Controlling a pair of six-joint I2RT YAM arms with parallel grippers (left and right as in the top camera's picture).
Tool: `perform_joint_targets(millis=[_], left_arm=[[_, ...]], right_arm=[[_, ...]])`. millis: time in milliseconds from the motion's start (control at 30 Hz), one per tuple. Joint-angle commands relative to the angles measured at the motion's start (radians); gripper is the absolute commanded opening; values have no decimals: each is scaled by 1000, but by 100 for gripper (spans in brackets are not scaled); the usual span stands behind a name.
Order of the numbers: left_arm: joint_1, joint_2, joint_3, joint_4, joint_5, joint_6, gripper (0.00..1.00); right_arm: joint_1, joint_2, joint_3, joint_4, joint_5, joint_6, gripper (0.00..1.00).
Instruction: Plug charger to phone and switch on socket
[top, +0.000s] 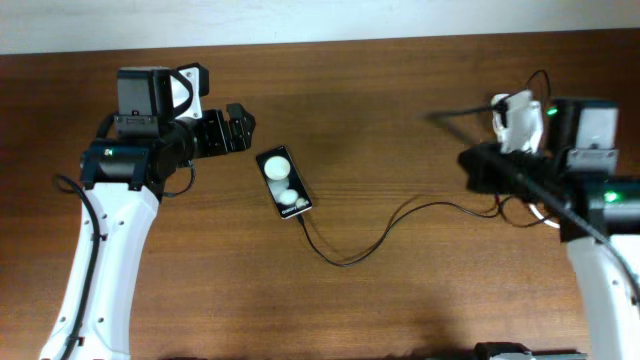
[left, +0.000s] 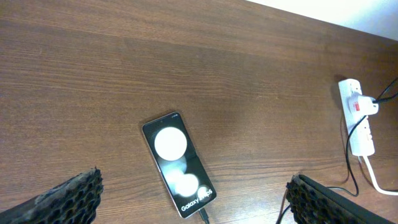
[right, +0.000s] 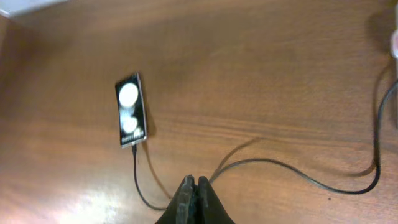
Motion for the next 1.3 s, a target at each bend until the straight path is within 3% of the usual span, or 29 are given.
perform_joint_targets(millis=[0,133,167,200,233,333,533,767,933,1067,1167,1267], left_arm=[[5,-19,6,2,7,5,99],[5,-19,6,2,7,5,99],[5,-19,6,2,7,5,99],[5,-19,6,2,7,5,99],[5,-19,6,2,7,5,99],[5,-19,6,2,7,5,99],[5,-19,6,2,7,5,99],[5,-19,6,2,7,5,99],[5,-19,6,2,7,5,99],[5,-19,6,2,7,5,99],[5,-19,6,2,7,5,99],[5,-19,6,2,7,5,99]], right_arm=[[133,-113,-93,15,175,0,4],[249,-302,-156,-58,238,40,5],[248,-336,-156,-92,257,39,16],[248,-390,-156,-145,308,39,76],[248,-412,-156,-167,318,39,99],[248,-444,-156,-251,316,39,99],[248,-440,-156,-257,353,39,99],[248,-440,-164,-150,449,39,99],[247,-539,-411,225,556,39,99],[233,-771,-747,569,575,21,99],[187,-971,-969,657,573,21,99],[174,-1062,-1057,662,571,21,99]])
